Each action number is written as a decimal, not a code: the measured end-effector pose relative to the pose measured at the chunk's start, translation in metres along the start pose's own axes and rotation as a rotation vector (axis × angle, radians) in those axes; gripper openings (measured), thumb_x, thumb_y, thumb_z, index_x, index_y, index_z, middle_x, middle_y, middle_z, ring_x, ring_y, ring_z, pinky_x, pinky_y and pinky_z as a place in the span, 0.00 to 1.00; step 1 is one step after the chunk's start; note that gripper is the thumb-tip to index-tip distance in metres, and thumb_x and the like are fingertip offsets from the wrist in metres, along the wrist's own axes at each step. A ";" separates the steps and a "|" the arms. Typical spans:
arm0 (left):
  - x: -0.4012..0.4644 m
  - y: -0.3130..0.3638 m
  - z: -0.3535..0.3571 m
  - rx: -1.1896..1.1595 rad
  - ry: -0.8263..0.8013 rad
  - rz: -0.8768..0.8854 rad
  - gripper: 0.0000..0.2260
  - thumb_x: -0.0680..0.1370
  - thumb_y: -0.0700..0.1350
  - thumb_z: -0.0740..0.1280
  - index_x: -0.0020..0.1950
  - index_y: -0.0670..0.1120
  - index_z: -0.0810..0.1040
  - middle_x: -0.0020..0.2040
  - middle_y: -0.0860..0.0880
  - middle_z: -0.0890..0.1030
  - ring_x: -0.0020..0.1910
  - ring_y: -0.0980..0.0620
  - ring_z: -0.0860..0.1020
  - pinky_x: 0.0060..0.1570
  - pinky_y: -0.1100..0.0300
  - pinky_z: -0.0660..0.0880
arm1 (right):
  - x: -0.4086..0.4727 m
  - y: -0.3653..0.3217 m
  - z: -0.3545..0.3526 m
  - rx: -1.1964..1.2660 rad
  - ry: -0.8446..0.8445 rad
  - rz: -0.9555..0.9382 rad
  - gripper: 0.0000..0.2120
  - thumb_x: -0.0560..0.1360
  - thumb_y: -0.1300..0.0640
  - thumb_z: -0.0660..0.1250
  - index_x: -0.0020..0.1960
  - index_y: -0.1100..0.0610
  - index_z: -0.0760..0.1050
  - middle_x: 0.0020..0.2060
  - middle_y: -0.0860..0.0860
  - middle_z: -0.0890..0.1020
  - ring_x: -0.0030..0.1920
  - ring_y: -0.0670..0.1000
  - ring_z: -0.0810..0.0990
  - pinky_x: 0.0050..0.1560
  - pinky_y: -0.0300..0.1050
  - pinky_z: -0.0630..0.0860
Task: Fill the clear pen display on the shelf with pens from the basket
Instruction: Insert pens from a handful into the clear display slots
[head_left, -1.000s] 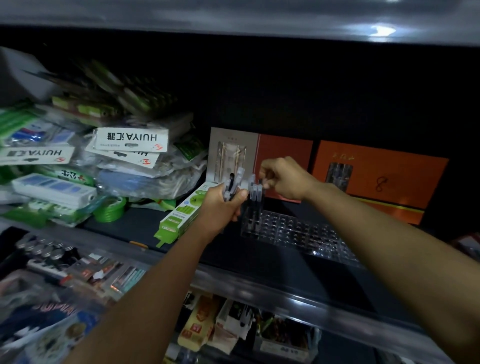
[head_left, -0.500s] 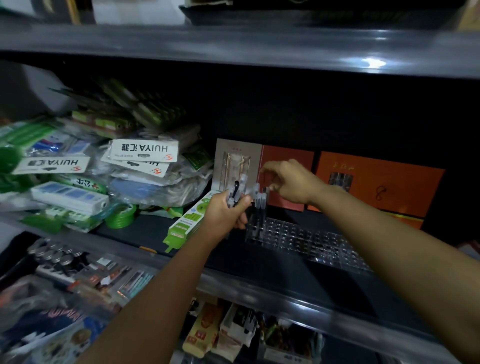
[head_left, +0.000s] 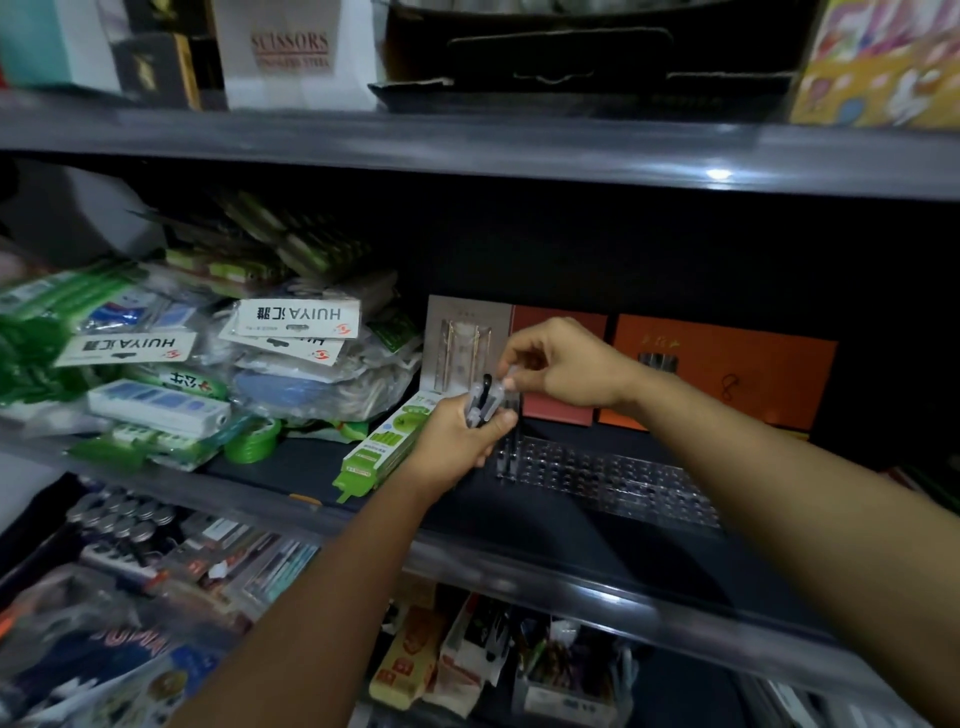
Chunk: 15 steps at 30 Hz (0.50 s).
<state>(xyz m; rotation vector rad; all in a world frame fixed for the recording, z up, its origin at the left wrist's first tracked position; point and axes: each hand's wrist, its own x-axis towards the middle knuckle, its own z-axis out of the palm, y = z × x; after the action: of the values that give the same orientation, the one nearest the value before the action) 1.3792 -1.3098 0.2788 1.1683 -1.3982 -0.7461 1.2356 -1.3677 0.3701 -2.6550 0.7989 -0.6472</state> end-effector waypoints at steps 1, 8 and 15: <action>-0.001 0.000 0.002 0.000 -0.012 -0.006 0.08 0.78 0.39 0.66 0.39 0.44 0.72 0.27 0.48 0.69 0.21 0.61 0.68 0.24 0.68 0.67 | -0.003 0.001 -0.003 -0.007 0.018 0.010 0.04 0.73 0.61 0.72 0.41 0.54 0.80 0.37 0.51 0.83 0.38 0.50 0.79 0.42 0.45 0.76; -0.001 -0.009 0.011 -0.003 -0.044 -0.047 0.06 0.78 0.43 0.65 0.42 0.46 0.75 0.28 0.47 0.75 0.24 0.56 0.72 0.26 0.65 0.70 | -0.021 0.015 -0.035 -0.100 0.181 0.078 0.05 0.76 0.61 0.67 0.43 0.56 0.80 0.38 0.54 0.83 0.37 0.50 0.78 0.42 0.48 0.76; 0.004 -0.011 0.016 0.017 0.016 -0.048 0.07 0.80 0.44 0.63 0.43 0.46 0.75 0.28 0.46 0.75 0.21 0.56 0.71 0.23 0.65 0.68 | -0.029 0.028 -0.051 -0.176 0.264 0.172 0.06 0.77 0.62 0.64 0.45 0.60 0.79 0.40 0.59 0.82 0.40 0.54 0.78 0.40 0.45 0.73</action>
<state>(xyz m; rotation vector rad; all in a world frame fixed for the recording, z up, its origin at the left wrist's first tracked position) 1.3668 -1.3199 0.2675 1.2223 -1.3693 -0.7586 1.1763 -1.3810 0.3929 -2.6461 1.1928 -0.9326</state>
